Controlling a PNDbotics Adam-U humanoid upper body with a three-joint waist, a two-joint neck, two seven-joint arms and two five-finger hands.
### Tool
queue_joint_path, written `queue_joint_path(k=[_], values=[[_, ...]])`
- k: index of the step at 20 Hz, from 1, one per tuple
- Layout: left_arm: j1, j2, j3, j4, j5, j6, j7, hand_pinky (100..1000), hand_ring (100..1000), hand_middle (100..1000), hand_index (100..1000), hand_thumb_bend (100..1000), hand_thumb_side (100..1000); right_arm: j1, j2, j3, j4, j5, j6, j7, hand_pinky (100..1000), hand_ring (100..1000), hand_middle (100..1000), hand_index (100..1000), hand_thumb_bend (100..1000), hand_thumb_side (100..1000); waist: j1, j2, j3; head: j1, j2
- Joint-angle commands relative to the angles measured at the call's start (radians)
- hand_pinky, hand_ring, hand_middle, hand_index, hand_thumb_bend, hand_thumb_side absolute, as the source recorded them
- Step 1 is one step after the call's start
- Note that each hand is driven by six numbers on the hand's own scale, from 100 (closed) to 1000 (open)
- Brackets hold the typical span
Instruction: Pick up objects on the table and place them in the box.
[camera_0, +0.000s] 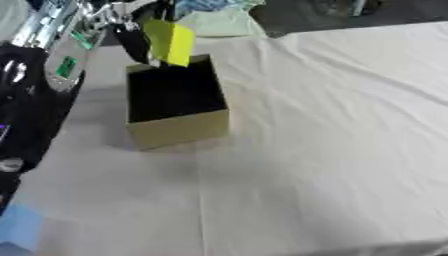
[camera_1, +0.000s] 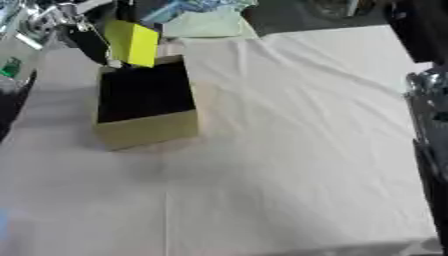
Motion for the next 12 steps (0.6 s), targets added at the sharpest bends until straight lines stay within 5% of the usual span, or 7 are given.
queue_joint_path(k=[1, 5, 7, 9, 10, 12], values=[[-0.018, 0.002, 0.001, 0.017, -0.004, -0.016, 0.0, 268, 291, 353, 512, 390, 100, -0.015, -0.005, -0.006, -0.016, -0.005, -0.004, 0.0, 811, 741, 578, 854, 100, 735, -0.002, -0.012, -0.001, -0.003, 0.005], [-0.017, 0.0, -0.001, 0.025, 0.024, -0.045, 0.002, 324, 326, 386, 546, 396, 100, -0.016, -0.004, -0.006, -0.016, -0.005, -0.005, -0.001, 811, 741, 578, 854, 100, 734, -0.001, -0.012, -0.001, -0.004, 0.005], [-0.017, 0.003, -0.006, 0.023, 0.031, -0.066, -0.011, 570, 573, 581, 727, 550, 100, -0.015, -0.004, -0.006, -0.016, -0.005, -0.004, -0.001, 811, 741, 578, 854, 100, 735, 0.0, -0.011, 0.001, -0.007, 0.005], [-0.017, 0.008, -0.006, 0.02, 0.019, -0.084, -0.032, 618, 624, 637, 771, 602, 102, -0.015, -0.004, -0.006, -0.016, -0.006, -0.004, -0.001, 811, 741, 578, 854, 100, 735, 0.001, -0.011, 0.002, -0.01, 0.005], [-0.017, 0.01, -0.007, 0.019, 0.008, -0.093, -0.046, 736, 757, 761, 854, 701, 185, -0.015, -0.004, -0.006, -0.016, -0.006, -0.004, -0.001, 811, 741, 578, 854, 100, 735, 0.001, -0.012, 0.002, -0.011, 0.005], [-0.016, 0.011, -0.006, 0.017, -0.015, -0.109, -0.077, 800, 817, 829, 901, 744, 244, -0.014, -0.003, -0.007, -0.016, -0.006, -0.004, -0.002, 811, 741, 578, 854, 100, 734, 0.002, -0.012, 0.003, -0.013, 0.005]])
